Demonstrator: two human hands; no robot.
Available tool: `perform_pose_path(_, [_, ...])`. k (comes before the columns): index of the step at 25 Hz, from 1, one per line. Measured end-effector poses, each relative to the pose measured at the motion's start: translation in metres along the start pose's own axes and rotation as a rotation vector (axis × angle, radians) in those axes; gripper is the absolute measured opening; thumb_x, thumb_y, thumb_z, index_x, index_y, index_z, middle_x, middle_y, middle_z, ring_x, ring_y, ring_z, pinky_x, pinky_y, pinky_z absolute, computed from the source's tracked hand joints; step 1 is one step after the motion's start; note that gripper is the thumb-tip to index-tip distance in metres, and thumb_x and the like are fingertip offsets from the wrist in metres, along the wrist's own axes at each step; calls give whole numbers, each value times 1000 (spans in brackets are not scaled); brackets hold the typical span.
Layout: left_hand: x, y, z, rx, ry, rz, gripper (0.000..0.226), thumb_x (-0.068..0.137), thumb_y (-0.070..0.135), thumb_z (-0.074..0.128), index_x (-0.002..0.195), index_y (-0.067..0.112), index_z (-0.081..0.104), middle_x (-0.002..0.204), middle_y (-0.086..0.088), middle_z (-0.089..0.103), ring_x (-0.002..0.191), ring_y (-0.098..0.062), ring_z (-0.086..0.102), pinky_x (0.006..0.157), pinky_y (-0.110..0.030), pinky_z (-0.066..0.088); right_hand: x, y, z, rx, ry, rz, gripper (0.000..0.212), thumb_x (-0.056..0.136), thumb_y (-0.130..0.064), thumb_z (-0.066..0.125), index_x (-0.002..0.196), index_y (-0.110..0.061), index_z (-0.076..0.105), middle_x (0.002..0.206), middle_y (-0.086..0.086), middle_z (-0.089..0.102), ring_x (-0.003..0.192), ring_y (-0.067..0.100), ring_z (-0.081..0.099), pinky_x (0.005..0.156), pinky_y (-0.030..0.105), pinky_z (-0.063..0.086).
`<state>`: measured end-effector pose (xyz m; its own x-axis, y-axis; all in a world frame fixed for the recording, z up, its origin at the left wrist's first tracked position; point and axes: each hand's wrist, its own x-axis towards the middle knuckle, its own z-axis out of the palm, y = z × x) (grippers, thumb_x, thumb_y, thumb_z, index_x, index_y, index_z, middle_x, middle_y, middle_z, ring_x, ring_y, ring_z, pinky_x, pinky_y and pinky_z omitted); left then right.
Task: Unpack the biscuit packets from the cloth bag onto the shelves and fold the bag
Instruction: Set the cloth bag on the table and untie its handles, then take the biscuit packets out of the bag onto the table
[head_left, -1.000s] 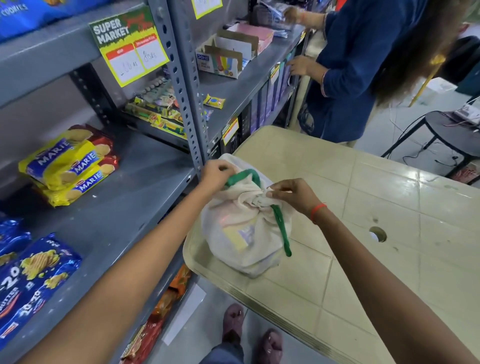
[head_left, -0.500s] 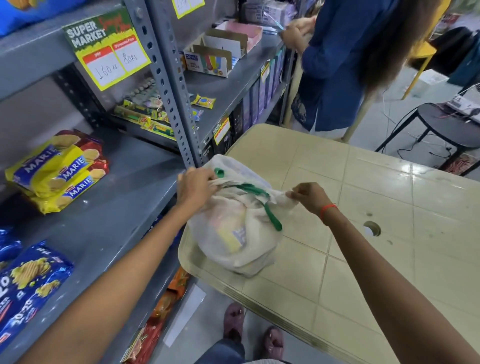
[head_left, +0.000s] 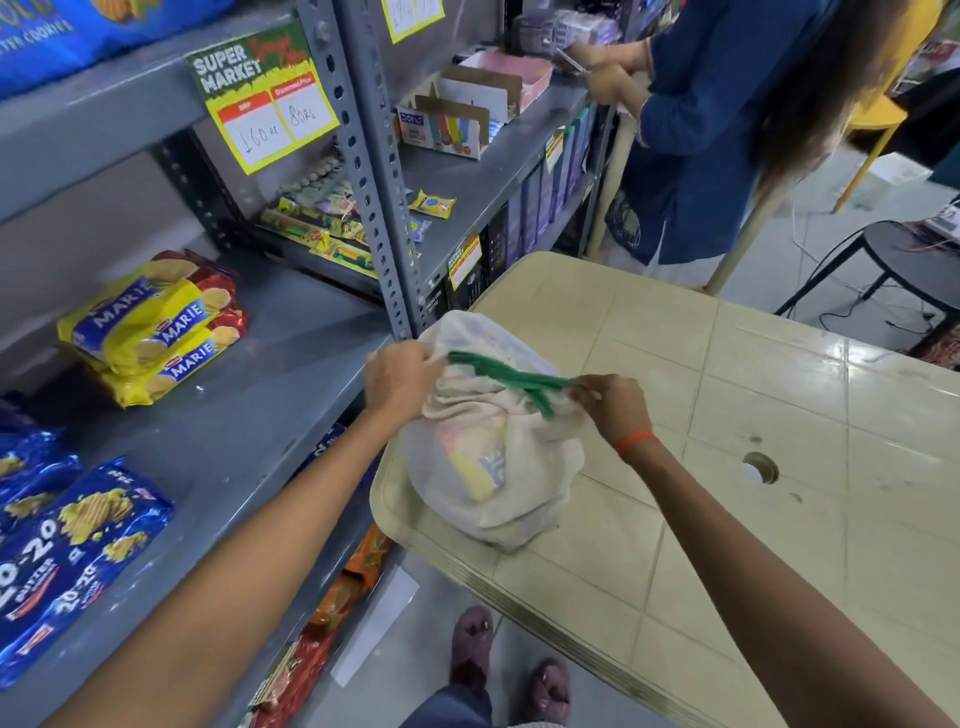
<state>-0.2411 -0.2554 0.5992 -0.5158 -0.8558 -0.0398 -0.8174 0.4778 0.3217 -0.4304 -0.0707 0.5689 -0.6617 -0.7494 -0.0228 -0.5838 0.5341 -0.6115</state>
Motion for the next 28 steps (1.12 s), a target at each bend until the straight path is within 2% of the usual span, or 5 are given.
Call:
perform_pose_path(7, [-12,-3,10,78,99,69,67,80,52,62,137,22,43,131,-8,55,119,-32,48,92,-43,42,-2,-16,11,-59,8,-85,51,88,-30,63,132,-7,53,138,13,55,127,31,49,106,34,35])
perform_pose_path(14, [-4,2,9,-60,-341,208,22,82,40,66,94,24,75,99,-1,75,101,-24,64,95,-40,47,-27,-38,21,-200,-32,-536,22,78,-14,68,92,1,69,112,17,68,102,34,63,85,39,53])
perform_pose_path(20, [3,5,-5,-88,174,-4,20,92,22,52,96,10,67,106,-11,61,95,-31,60,80,-37,45,-87,-21,21,-445,-560,-531,46,71,-54,33,70,-14,55,69,14,66,67,32,60,60,30,42])
perform_pose_path(25, [-30,19,16,118,223,1028,11,77,14,72,86,8,70,82,-8,70,74,-28,66,66,-33,50,-76,-35,31,-159,-159,-358,25,94,-21,48,86,-3,63,85,17,67,79,32,62,68,32,44])
perform_pose_path(28, [-22,14,18,293,-168,846,49,84,47,61,122,17,57,118,-4,60,106,-23,59,87,-34,44,-55,-47,44,-357,-284,-223,37,94,-30,48,116,-1,55,120,19,58,114,34,54,94,38,43])
